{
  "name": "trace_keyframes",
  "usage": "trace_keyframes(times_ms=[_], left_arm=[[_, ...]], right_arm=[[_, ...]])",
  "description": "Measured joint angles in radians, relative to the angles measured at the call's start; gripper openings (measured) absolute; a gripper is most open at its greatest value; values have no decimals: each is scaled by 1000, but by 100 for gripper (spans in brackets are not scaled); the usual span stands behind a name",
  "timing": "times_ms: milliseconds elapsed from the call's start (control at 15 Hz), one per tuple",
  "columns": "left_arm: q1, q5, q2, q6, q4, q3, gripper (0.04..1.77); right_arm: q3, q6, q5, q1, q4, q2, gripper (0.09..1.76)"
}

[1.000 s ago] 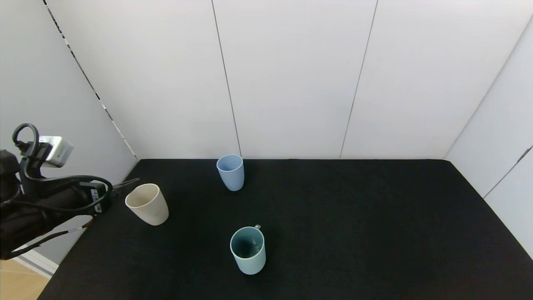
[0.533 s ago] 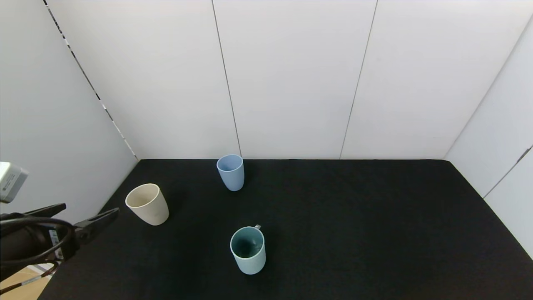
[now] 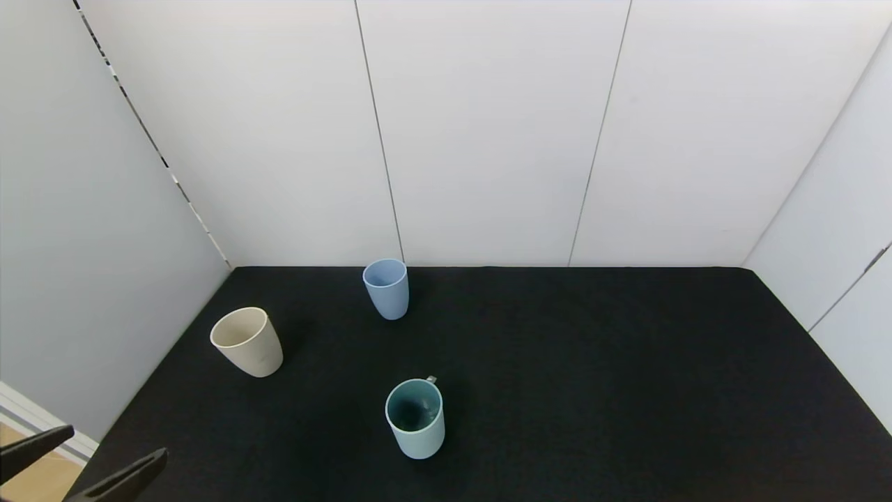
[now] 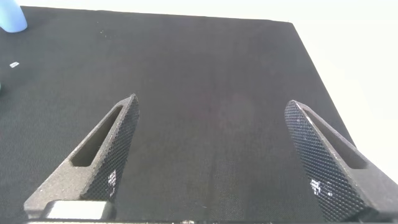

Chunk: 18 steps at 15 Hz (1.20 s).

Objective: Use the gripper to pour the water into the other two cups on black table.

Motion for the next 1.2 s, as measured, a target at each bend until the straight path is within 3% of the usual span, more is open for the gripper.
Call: trace_keyframes(times_ms=[400, 733, 1200], left_arm=[[-6, -32, -251, -6, 193, 10, 172], [-84, -18, -440, -29, 336, 41, 172], [-99, 4, -498, -36, 327, 75, 172]], right_arm=[[0, 0, 0, 0, 0, 0, 171], [0, 0, 0, 0, 0, 0, 171], [0, 0, -1, 0, 0, 0, 171]])
